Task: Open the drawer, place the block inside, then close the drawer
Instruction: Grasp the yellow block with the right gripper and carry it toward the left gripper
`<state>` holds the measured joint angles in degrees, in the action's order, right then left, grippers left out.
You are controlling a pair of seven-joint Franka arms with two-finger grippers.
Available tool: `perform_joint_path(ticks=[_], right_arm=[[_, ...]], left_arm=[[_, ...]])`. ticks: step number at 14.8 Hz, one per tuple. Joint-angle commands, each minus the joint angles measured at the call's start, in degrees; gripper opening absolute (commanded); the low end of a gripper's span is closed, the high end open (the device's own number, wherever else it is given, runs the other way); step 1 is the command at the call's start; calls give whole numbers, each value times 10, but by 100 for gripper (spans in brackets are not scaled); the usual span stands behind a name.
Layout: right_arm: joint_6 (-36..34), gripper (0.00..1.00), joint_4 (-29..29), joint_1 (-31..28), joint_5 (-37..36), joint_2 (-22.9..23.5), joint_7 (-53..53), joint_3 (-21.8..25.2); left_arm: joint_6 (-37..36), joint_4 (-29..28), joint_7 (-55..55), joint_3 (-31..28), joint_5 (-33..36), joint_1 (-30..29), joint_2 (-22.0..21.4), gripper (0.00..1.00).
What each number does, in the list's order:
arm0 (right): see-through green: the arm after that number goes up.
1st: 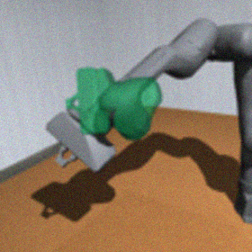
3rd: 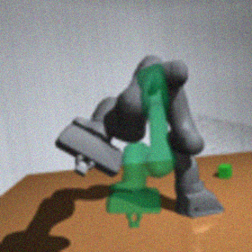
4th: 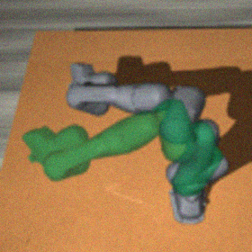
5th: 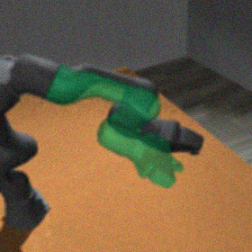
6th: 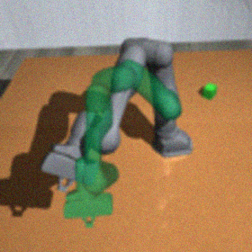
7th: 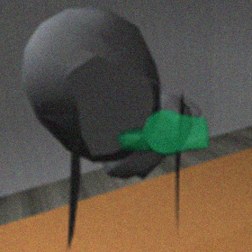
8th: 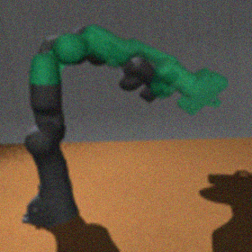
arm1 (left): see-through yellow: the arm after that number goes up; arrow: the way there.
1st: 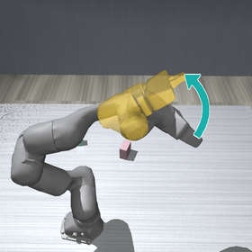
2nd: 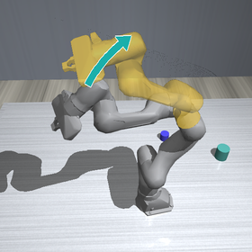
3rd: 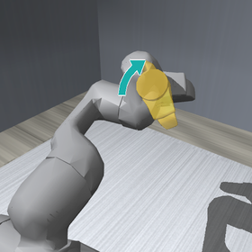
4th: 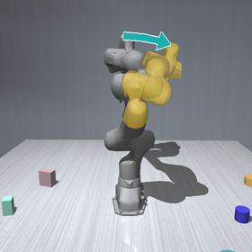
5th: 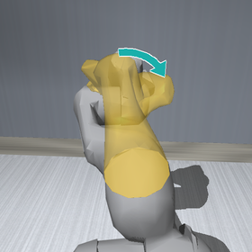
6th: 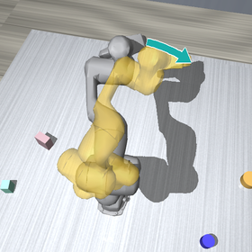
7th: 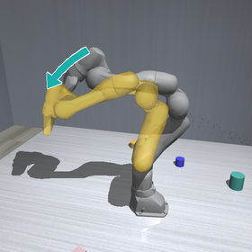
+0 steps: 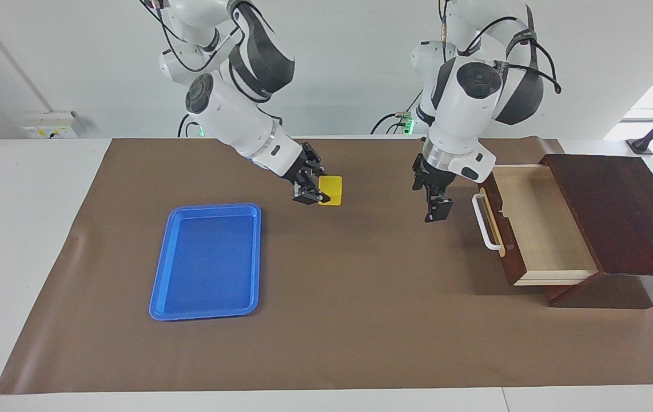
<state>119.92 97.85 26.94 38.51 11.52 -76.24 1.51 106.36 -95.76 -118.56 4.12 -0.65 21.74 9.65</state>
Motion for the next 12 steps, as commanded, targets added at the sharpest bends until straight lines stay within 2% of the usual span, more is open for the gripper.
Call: perform_joint_path(ticks=[1,3,12], right_arm=[[29,0,-5,27,-14,10,14,2],[41,0,-2,35,-14,10,21,2],[62,0,5,47,-14,10,33,2]], left_arm=[[5,0,-18,-8,-8,27,2,100],[-4,8,-20,-8,-8,58,25,100],[-7,29,-36,2,-37,80,34,100]])
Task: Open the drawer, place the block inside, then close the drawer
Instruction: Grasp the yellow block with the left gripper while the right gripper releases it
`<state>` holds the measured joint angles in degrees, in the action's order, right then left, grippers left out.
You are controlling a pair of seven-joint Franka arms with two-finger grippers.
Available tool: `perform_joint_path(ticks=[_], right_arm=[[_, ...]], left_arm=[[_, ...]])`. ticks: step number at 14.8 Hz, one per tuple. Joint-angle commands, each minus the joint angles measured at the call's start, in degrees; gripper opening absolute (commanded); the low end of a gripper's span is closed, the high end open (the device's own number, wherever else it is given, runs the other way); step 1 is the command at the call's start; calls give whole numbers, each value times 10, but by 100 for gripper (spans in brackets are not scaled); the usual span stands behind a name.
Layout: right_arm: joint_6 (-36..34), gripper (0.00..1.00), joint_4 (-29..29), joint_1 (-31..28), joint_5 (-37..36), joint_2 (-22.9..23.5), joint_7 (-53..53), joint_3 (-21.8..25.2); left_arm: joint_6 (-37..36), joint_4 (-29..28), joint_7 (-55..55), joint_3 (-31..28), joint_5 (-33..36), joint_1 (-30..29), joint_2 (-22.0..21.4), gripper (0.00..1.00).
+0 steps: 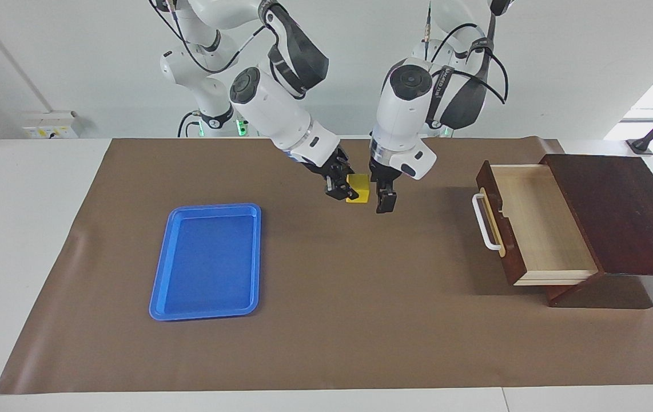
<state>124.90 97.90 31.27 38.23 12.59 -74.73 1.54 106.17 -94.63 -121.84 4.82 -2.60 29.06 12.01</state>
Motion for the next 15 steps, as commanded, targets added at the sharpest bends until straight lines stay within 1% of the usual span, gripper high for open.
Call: perform_joint_path(ticks=[1,6,7,11,12,13,14,15], right_arm=[[12,0,4,4,-11,-1,18,1],[13,0,5,5,-11,-2,17,1],[16,0,5,5,-11,-2,17,1],[21,0,5,5,-10,-2,18,0],[24,0,5,9,-10,-2,19,0],[25,0,5,12,-9,-1,19,0],[25,0,5,12,-9,-1,20,0],[25,0,5,12,-9,-1,22,0]], left_arm=[[-6,24,-2,-5,-21,5,13,100],[-20,56,-3,-5,-28,8,24,100],[-18,59,-3,-5,-29,9,29,100],[-14,60,-3,5,-26,14,28,100],[-15,60,-3,5,-26,14,28,96],[-15,60,-3,5,-27,14,28,86],[-15,60,-3,5,-26,14,28,70],[-15,60,-2,5,-25,13,28,46]])
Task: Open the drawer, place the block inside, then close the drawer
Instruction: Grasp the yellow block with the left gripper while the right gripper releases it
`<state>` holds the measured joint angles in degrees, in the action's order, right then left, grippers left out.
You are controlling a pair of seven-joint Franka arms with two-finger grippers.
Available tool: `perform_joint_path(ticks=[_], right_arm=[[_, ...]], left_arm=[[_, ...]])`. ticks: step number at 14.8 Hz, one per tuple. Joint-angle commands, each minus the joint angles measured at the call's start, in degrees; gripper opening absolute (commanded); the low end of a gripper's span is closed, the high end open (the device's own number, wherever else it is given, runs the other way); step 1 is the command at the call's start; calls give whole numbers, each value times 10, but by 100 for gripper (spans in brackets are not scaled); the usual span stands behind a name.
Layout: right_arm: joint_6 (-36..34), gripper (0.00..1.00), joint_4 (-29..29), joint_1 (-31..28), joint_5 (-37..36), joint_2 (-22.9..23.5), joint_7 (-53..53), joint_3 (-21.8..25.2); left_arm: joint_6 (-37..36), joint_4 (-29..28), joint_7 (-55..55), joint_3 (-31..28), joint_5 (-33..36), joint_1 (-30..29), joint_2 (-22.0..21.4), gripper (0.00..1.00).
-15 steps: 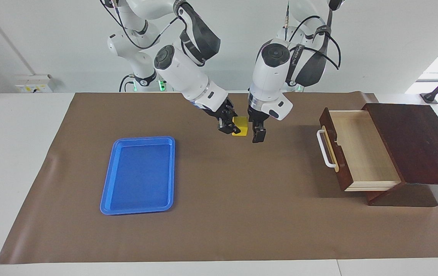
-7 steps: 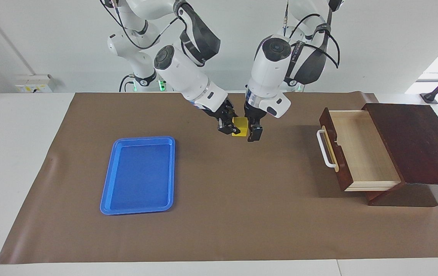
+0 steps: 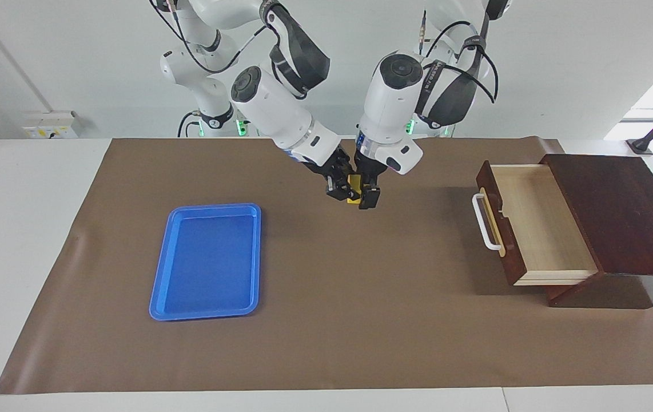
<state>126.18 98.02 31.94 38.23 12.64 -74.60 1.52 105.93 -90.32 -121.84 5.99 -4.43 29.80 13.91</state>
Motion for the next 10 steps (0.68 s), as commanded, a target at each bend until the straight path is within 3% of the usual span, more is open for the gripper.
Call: perform_joint_path(ticks=[1,3,9,10], right_arm=[[13,0,4,6,-9,-2,21,1],[13,0,4,5,-9,-2,21,1],[8,0,3,5,-9,-2,26,1],[6,18,2,5,-9,-2,27,1]], left_arm=[[-13,16,-1,-6,-7,6,9,28],[-15,16,-1,-6,-7,5,9,0],[-17,15,1,-6,-7,2,8,0],[-17,15,1,-6,-7,1,8,0]])
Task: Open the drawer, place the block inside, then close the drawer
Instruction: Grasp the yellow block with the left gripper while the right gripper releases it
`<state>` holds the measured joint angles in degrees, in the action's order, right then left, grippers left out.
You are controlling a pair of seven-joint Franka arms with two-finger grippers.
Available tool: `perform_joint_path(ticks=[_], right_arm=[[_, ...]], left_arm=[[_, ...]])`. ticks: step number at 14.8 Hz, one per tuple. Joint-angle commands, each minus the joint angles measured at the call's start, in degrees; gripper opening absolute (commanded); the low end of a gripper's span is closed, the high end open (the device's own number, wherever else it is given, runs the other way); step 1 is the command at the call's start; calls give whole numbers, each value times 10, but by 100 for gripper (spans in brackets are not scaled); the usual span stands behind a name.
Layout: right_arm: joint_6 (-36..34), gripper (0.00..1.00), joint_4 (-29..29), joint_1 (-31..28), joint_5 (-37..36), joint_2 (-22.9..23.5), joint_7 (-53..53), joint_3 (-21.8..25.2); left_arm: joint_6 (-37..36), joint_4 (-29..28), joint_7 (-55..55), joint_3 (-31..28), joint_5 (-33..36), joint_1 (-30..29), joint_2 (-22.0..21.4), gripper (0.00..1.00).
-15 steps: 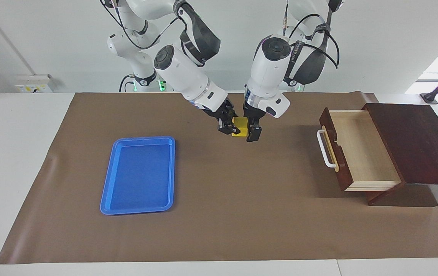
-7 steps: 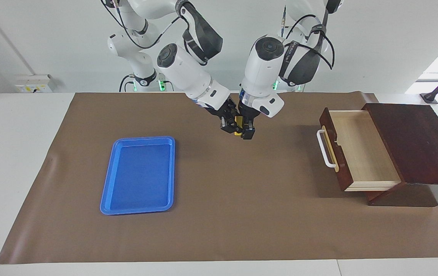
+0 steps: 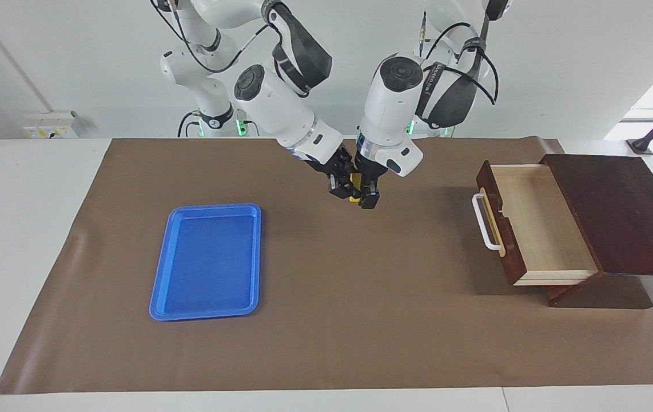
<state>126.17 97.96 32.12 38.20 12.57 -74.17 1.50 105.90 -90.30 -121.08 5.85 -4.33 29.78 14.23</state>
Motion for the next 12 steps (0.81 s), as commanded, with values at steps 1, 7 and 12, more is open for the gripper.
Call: perform_joint_path(ticks=[1,7,12], right_arm=[[5,99,3,3,-8,-1,25,1],[2,100,2,0,-9,-1,36,1],[0,100,1,-2,-9,-1,36,1]], left_arm=[[-17,14,-6,-6,-8,1,5,0],[-15,14,-6,-5,-8,1,5,0],[-15,15,9,-12,-8,-3,5,0]])
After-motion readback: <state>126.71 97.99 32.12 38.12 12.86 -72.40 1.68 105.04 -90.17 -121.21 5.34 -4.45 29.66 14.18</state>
